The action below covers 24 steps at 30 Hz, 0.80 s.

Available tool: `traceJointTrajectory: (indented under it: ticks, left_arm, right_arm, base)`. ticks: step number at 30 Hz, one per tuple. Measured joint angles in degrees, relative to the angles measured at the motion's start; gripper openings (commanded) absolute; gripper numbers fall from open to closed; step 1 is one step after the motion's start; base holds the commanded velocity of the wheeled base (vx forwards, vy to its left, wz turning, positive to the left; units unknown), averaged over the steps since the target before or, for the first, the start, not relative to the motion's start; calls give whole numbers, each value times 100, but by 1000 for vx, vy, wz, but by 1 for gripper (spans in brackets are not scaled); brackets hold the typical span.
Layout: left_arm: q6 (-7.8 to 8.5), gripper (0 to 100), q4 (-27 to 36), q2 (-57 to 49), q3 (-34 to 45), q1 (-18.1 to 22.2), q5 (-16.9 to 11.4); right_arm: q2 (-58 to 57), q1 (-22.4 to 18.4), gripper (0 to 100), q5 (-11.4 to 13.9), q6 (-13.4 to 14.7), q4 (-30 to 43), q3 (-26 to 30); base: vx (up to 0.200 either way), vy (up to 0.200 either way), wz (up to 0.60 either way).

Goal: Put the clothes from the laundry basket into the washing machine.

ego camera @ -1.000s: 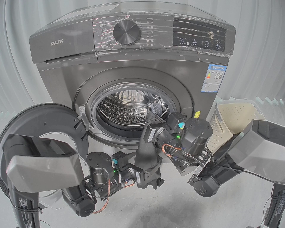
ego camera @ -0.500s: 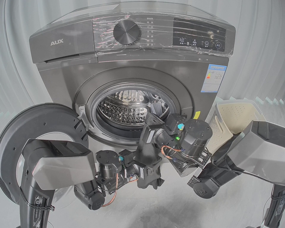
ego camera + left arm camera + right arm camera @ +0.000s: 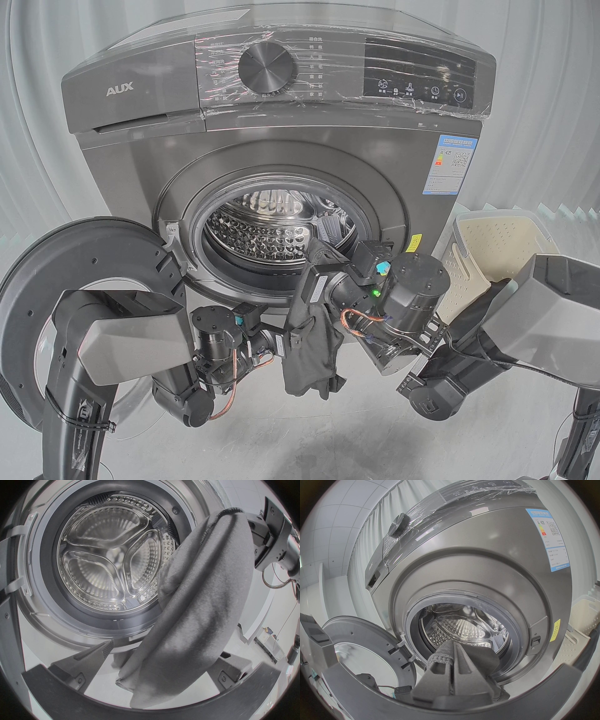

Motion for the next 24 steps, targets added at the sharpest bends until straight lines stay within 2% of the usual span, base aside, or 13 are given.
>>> traceJointTrajectory:
  ticks: [6, 11, 24]
  left_arm:
    - [35, 100, -13, -13, -24, 13, 0]
    - [63, 100, -15, -149, 265, -80, -2]
    - [29, 100, -22, -942, 953, -711, -112]
  right_arm:
    - [-11, 2, 0, -2, 13, 2, 9]
    - [5, -57, 0, 9, 5, 13, -45]
    - [215, -155, 0, 62, -55, 35, -457]
  base:
    - [0, 0, 0]
    - [0, 0, 0]
    - [0, 0, 0]
